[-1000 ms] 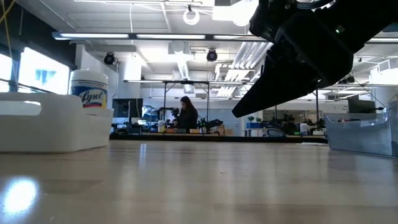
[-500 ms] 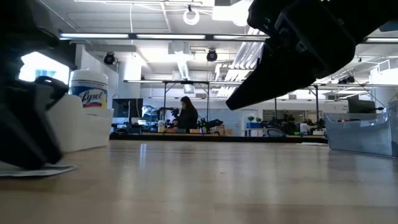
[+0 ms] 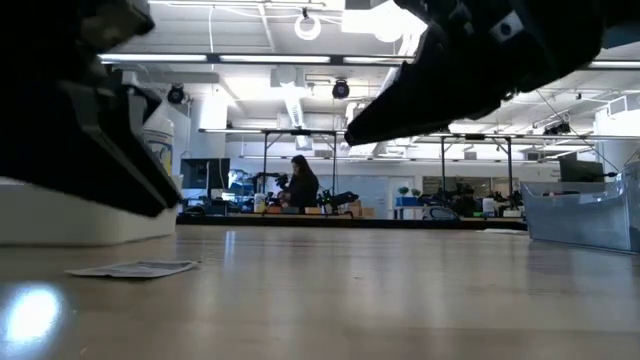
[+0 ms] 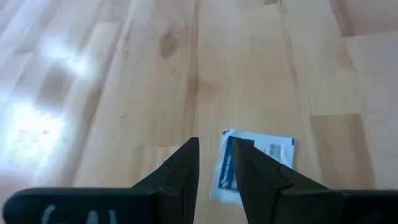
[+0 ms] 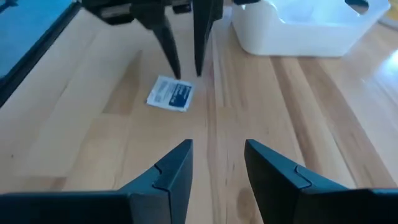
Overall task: Pick & Place First Aid Supplies
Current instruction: Put the blue alcohol pad into the black bin
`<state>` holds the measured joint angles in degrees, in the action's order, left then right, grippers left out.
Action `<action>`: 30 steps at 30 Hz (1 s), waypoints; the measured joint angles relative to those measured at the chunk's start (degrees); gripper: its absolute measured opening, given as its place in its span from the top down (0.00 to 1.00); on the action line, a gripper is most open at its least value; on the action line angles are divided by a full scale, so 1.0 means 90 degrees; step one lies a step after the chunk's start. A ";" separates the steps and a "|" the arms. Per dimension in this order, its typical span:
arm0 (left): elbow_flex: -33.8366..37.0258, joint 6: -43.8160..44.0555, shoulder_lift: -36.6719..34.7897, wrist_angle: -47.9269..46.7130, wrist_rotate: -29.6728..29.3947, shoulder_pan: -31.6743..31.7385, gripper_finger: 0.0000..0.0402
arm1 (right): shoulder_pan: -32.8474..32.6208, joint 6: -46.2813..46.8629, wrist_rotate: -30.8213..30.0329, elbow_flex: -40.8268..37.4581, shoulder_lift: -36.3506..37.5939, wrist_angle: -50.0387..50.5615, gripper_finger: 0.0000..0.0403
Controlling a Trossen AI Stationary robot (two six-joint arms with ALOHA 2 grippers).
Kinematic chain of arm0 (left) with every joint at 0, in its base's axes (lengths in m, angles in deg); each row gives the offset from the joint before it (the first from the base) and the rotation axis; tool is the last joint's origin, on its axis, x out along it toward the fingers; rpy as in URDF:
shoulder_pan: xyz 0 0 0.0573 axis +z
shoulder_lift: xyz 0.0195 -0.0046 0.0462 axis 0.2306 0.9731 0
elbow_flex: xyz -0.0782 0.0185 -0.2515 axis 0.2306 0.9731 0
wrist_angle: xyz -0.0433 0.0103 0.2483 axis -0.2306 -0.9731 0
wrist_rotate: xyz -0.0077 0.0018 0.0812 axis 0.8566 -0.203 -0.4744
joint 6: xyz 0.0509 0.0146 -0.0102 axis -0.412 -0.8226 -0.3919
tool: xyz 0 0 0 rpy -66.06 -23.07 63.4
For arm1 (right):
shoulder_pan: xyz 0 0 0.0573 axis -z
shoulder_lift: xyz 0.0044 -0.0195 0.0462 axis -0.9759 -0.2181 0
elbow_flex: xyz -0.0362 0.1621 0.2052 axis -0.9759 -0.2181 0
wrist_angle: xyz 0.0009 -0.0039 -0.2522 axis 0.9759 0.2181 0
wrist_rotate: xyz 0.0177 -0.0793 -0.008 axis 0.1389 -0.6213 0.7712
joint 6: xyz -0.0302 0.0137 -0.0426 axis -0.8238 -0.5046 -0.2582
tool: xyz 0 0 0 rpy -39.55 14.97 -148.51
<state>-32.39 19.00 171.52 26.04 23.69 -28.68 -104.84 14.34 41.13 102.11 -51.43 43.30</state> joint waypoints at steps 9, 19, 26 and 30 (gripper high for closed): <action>-0.0079 0.0902 -0.1467 -0.2186 -0.1166 -0.0474 0.76 | -0.0013 -0.0954 0.0689 0.1052 -0.1198 -0.0568 0.65; -0.0077 0.1135 -0.1639 -0.2368 -0.1492 -0.0584 0.76 | 0.0309 -0.1316 0.1830 0.3104 -0.2952 0.0545 0.65; -0.0072 0.1152 -0.1630 -0.2359 -0.1516 -0.0584 0.76 | 0.0352 -0.1653 0.1809 0.3634 -0.3300 0.0857 0.65; -0.0072 0.1150 -0.1630 -0.2359 -0.1517 -0.0584 0.76 | 0.0450 -0.1318 0.1849 0.3526 -0.3298 0.0885 0.65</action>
<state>-33.04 29.35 156.85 4.81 10.04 -33.93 -100.79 2.48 57.77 133.85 -81.11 51.26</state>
